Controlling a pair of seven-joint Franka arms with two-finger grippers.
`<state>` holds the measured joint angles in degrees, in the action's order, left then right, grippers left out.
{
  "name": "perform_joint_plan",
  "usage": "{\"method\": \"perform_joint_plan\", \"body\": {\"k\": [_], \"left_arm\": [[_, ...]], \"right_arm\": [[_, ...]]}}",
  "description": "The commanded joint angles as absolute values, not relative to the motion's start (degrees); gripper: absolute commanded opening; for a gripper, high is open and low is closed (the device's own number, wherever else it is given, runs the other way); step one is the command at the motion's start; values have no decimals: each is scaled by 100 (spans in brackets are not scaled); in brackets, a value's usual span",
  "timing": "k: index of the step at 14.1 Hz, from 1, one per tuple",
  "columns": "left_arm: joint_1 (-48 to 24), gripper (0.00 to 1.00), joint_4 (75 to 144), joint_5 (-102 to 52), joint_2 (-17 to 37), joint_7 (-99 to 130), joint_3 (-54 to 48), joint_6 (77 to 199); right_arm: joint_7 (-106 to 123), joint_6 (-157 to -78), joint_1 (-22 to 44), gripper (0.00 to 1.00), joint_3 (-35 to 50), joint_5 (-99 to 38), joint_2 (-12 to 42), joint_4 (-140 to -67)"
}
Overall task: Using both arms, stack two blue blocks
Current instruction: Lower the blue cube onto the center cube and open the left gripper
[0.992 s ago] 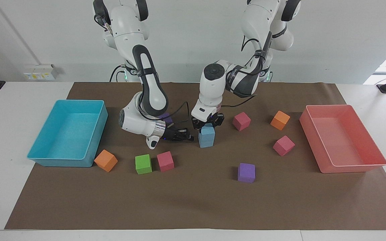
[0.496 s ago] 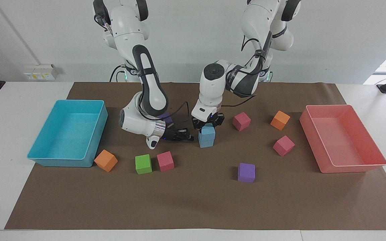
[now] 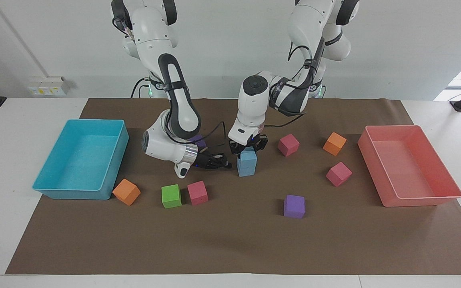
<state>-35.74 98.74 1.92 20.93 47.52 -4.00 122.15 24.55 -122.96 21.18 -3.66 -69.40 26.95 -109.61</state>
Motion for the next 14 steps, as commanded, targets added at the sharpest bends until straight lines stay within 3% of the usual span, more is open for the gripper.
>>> {"method": "perform_joint_plan", "body": {"k": [1,3,7,14], "left_arm": [[-3709,0,10002,325,1942,4904,-308,12164],[-3700,7,10002,325,1942,4904,-308,12182],[-3691,35,10020,325,1942,4904,-308,12217],[-3674,49,10020,316,1942,4904,-308,12208]], "right_arm": [[2707,-12463,2136,0,-343,-7146,2602,-11101],[2716,-12463,2127,0,-352,-7146,2602,-11101],[2716,-12463,2136,0,-352,-7146,2602,-11101],[2707,-12463,2136,0,-352,-7146,2602,-11101]]}}
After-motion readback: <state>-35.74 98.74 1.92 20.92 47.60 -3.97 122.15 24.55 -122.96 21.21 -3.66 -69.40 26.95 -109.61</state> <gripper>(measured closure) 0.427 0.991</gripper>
